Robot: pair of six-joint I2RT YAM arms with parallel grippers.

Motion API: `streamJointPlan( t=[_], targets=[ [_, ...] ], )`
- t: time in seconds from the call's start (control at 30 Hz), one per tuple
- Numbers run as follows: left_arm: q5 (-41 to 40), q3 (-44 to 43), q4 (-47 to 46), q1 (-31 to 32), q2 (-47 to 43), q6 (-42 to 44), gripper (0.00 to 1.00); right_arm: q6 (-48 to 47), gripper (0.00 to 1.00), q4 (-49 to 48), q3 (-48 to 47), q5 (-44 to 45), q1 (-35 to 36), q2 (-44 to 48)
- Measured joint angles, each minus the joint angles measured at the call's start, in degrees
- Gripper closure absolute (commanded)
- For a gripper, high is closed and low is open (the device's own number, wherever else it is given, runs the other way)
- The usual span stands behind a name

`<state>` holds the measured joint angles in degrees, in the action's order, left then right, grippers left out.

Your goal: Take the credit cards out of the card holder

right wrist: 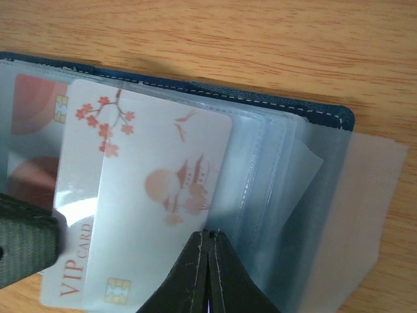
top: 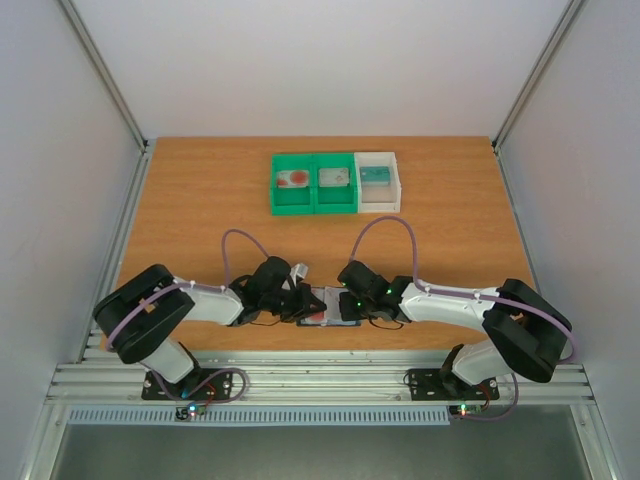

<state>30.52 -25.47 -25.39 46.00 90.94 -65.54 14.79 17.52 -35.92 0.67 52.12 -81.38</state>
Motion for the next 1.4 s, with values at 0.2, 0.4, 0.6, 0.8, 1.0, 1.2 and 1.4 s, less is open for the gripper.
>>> streamJointPlan(
  t=[0.2,0.4,0.6,0.8,1.0,1.2,1.4],
  targets=[
    [-3.26,0.02,7.17,0.00,-5.75,1.88,1.00,-0.02,0.98,-0.39,0.09,-0.31,-0.04,0.00],
    [-7.04,0.02,15.17,0.00,-11.08,3.89,1.00,-0.07,0.97,-1.03,0.33,-1.66,-0.07,0.00],
    [-9.55,-0.55,24.41,-0.02,-17.20,7.58,1.00,-1.64,0.91,0.37,0.33,-2.62,-0.44,2.80],
    [-10.27,-1.16,32.68,-0.02,-24.83,12.46,1.00,-6.73,0.86,6.58,-3.02,-4.15,-0.76,13.18],
    [-6.69,-1.14,35.58,0.00,-32.65,15.56,1.00,-13.75,0.74,13.44,-9.92,-8.52,-1.09,19.61],
    [0.68,-1.07,35.45,0.00,-39.71,17.68,1.00,-18.47,0.67,18.49,-14.88,-19.47,-1.55,20.61],
    [6.54,1.09,32.37,0.00,-44.33,18.21,1.00,-20.39,0.63,21.44,-16.35,-30.23,-5.07,20.76]
  ],
)
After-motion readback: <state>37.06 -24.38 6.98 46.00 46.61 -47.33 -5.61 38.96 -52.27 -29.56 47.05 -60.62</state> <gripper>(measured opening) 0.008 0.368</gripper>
